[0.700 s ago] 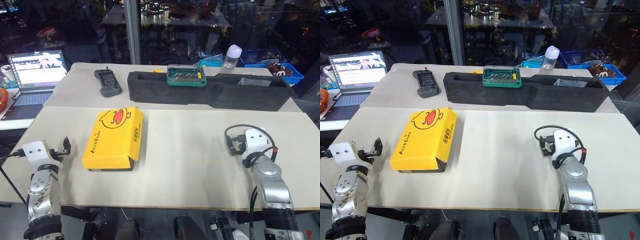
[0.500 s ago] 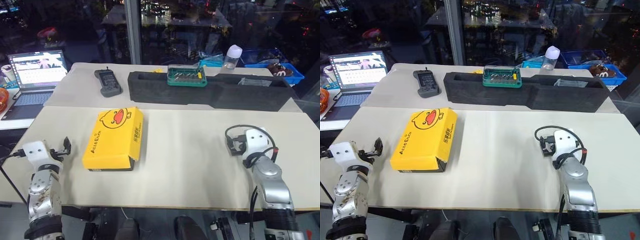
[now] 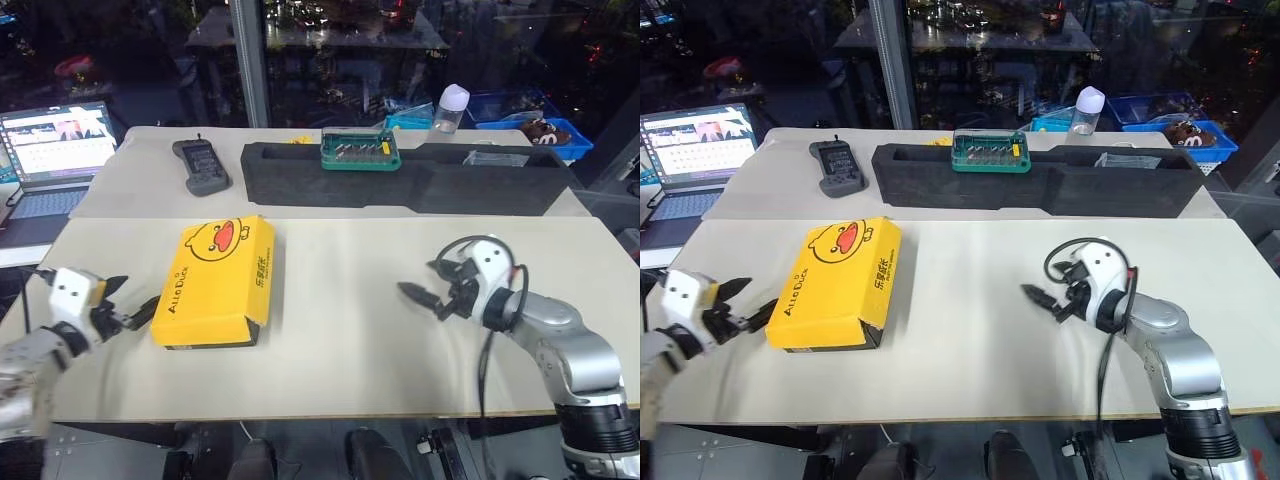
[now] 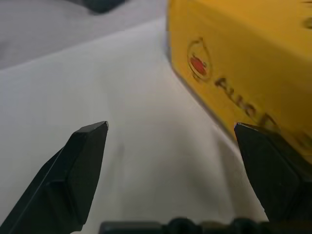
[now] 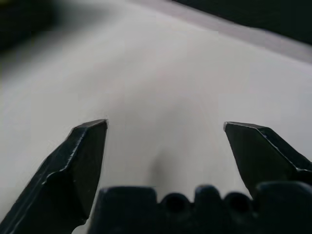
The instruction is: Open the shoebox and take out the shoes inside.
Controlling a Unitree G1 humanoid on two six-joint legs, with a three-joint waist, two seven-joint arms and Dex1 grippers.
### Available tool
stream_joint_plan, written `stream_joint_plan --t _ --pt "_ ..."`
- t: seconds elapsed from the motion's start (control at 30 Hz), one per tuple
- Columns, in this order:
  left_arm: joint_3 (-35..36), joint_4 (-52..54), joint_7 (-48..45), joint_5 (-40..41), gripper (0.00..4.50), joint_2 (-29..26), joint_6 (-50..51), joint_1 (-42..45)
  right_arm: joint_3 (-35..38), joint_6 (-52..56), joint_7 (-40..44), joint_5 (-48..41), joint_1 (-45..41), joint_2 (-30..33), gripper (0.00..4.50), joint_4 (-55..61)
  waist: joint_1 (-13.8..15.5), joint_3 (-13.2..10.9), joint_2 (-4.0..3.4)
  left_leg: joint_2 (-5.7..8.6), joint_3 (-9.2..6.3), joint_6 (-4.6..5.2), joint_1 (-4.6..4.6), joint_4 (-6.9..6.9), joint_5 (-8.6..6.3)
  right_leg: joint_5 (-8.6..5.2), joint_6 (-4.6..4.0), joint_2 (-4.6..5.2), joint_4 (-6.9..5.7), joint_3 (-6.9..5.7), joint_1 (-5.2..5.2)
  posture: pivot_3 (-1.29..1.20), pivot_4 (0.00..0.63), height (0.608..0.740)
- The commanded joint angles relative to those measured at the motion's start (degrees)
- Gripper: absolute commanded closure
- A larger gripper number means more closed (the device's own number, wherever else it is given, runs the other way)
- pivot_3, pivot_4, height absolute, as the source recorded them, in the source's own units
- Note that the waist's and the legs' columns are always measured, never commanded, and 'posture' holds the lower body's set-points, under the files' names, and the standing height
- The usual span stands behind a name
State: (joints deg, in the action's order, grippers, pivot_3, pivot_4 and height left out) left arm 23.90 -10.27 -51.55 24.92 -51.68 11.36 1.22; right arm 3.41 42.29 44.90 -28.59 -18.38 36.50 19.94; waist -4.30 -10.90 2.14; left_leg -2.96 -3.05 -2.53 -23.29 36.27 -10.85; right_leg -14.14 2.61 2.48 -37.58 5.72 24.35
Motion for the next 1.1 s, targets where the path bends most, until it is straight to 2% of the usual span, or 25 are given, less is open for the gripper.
stream_joint_plan --t 0.03,0.13,0.2,0.23,0.3,0.33,0.4,0.5,0.63,0.67,0.7,0.73,0.87,1.03,1.1 --pt "1.9 -3.8 -6.0 0.0 0.05 -4.9 -0.2 1.0 -2.5 1.8 1.4 -3.2 -3.4 -1.2 0.00 2.9 0.3 0.0 0.01 0.00 0.02 0.00 0.02 0.01 0.00 -0.10 -0.17 0.01 0.00 0.00 -0.01 0.00 0.150 0.715" --pt "1.6 -5.4 -6.5 -0.5 0.05 -5.6 -0.5 2.7 -4.2 1.9 0.6 -2.8 -3.9 -1.9 0.00 3.3 0.6 0.0 0.01 0.00 0.02 -0.01 -0.05 0.03 0.00 -0.19 -0.32 0.04 0.06 -0.04 0.00 0.00 0.150 0.715" --pt "1.3 -4.8 -6.1 -0.4 0.00 -5.0 0.1 3.2 -5.0 1.7 0.1 -2.4 -4.1 -2.5 0.52 3.1 0.8 0.0 0.01 0.00 0.03 -0.01 -0.13 0.03 0.00 -0.16 -0.27 0.07 0.13 -0.06 0.02 0.00 0.150 0.715" --pt "1.1 -4.6 -6.1 -0.4 0.00 -4.7 0.0 3.2 -5.3 1.5 -0.2 -2.1 -4.2 -2.8 0.62 3.0 0.8 0.0 0.02 0.00 0.02 -0.01 -0.18 0.03 0.00 -0.04 -0.06 0.07 0.15 -0.07 0.04 0.00 0.150 0.715" --pt "0.8 -4.7 -5.6 -0.9 0.00 -3.9 -0.4 2.8 -6.8 0.8 -0.9 -0.9 -4.3 -3.3 1.29 2.7 0.7 0.0 0.02 -0.01 0.02 0.00 -0.25 0.00 0.00 0.03 0.06 0.07 0.23 -0.09 0.07 0.00 0.150 0.715" --pt "0.8 -4.7 -5.5 -1.0 0.26 -3.7 -0.5 2.7 -7.3 0.5 -1.2 -0.3 -4.4 -3.5 1.75 2.5 0.7 0.0 0.02 -0.01 0.02 0.00 -0.25 -0.03 0.00 0.03 0.06 0.07 0.25 -0.09 0.07 0.00 0.150 0.715" --pt "1.0 -4.6 -5.5 -1.0 0.67 -3.4 -0.5 2.5 -8.0 0.1 -1.5 0.2 -4.4 -3.8 2.30 2.3 0.5 0.0 0.02 -0.03 0.02 0.00 -0.24 -0.13 0.00 0.03 0.06 0.05 0.31 -0.11 0.09 0.00 0.150 0.715" --pt "1.5 -4.2 -5.5 -0.9 1.83 -3.1 -0.3 2.1 -8.9 -0.3 -1.3 0.7 -4.6 -4.2 3.42 2.1 0.4 0.0 0.02 -0.04 0.02 0.00 -0.25 -0.20 0.00 0.03 0.06 0.04 0.35 -0.12 0.12 0.00 0.150 0.715" --pt "1.4 -3.5 -5.3 -1.1 3.03 -2.8 -0.3 1.4 -12.9 -2.3 -0.9 3.8 -6.6 -5.7 4.50 -1.0 0.3 0.0 0.02 -0.04 0.02 0.00 -0.24 -0.20 0.00 0.04 0.06 0.04 0.35 -0.13 0.10 0.00 0.150 0.715" --pt "0.9 -3.4 -5.1 -1.4 3.52 -2.7 -0.5 1.4 -14.7 -3.1 -0.8 5.2 -7.6 -6.4 4.50 -2.3 0.3 0.0 0.02 -0.04 0.03 0.00 -0.22 -0.18 0.00 0.05 0.07 0.04 0.35 -0.12 0.09 0.00 0.150 0.715" --pt "0.3 -3.4 -5.2 -1.8 3.70 -2.6 -0.6 1.5 -16.5 -3.9 -0.5 6.4 -8.7 -7.0 4.50 -3.6 0.3 0.0 0.02 -0.04 0.03 0.00 -0.21 -0.18 0.00 0.07 0.07 0.04 0.35 -0.12 0.10 0.00 0.150 0.715" --pt "-0.6 -3.3 -5.1 -2.3 4.13 -2.4 -0.7 1.9 -18.2 -5.0 -0.1 7.7 -9.9 -7.9 4.50 -5.2 0.3 0.0 0.02 -0.04 0.02 0.00 -0.18 -0.18 0.00 0.08 0.06 0.03 0.34 -0.12 0.09 0.00 0.150 0.715" --pt "-7.5 -1.9 -4.8 -5.8 4.13 0.1 -2.0 7.0 -25.6 -12.2 -0.7 15.1 -18.5 -16.2 4.50 -19.8 0.3 0.0 0.02 -0.04 0.02 -0.03 -0.10 -0.16 0.03 0.12 0.06 0.02 0.29 -0.13 0.03 0.00 0.150 0.715" --pt "-14.2 -2.7 -6.2 -9.7 4.13 2.1 -4.9 13.7 -27.4 -18.7 -0.2 20.0 -24.7 -21.5 4.50 -30.4 0.9 0.0 0.03 -0.03 -0.06 -0.13 -0.33 -0.06 0.12 0.20 0.08 0.01 0.30 -0.19 0.10 0.00 0.150 0.715" --pt "-17.6 -2.1 -7.4 -11.1 4.13 3.3 -5.7 16.5 -26.4 -19.4 -0.5 20.4 -26.3 -23.0 4.50 -32.0 1.2 0.0 0.02 -0.01 -0.07 -0.13 -0.46 -0.03 0.12 0.42 -0.23 0.04 0.34 -0.20 0.15 0.00 0.150 0.715"
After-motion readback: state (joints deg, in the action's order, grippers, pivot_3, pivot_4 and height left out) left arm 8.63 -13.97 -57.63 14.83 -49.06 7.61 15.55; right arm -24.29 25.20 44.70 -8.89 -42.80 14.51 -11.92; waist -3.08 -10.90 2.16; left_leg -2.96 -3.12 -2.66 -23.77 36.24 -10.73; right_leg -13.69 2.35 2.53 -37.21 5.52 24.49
